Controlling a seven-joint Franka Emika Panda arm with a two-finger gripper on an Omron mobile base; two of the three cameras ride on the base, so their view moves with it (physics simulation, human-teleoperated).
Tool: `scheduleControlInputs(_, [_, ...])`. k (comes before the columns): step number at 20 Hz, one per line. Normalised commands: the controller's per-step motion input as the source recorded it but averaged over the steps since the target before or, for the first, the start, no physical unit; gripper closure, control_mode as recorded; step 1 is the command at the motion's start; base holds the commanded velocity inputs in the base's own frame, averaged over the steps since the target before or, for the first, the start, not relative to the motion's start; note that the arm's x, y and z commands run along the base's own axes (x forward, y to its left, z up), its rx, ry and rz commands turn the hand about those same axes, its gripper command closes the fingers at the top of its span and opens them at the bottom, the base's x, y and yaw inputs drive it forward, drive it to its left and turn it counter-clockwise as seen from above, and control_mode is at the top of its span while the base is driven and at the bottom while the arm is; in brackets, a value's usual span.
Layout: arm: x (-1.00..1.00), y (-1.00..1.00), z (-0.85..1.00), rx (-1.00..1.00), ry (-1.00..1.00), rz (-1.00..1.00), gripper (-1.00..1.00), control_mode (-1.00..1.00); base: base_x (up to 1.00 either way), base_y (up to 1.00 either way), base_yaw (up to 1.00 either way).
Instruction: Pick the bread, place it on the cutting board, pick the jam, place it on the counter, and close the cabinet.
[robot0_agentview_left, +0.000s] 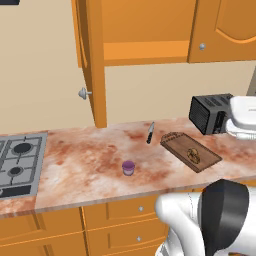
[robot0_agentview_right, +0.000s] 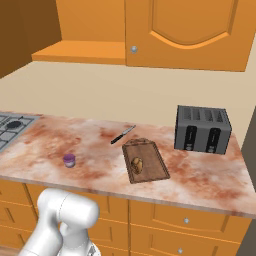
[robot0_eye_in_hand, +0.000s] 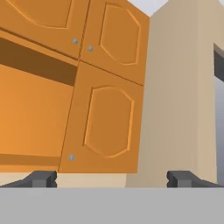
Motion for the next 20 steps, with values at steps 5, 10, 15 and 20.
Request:
scheduleControlInputs(5, [-0.5,0.66,0.0,0.0,0.0,0.0,-1.0,-1.0,0.0,0.0,0.0])
scheduleControlInputs(10, [-0.43,0.67,0.0,0.0,0.0,0.0,-1.0,-1.0,0.0,0.0,0.0])
scheduleControlInputs(15, [-0.37,0.63,0.0,0.0,0.0,0.0,-1.0,-1.0,0.0,0.0,0.0])
scheduleControlInputs(20, [-0.28,0.6,0.0,0.0,0.0,0.0,-1.0,-1.0,0.0,0.0,0.0])
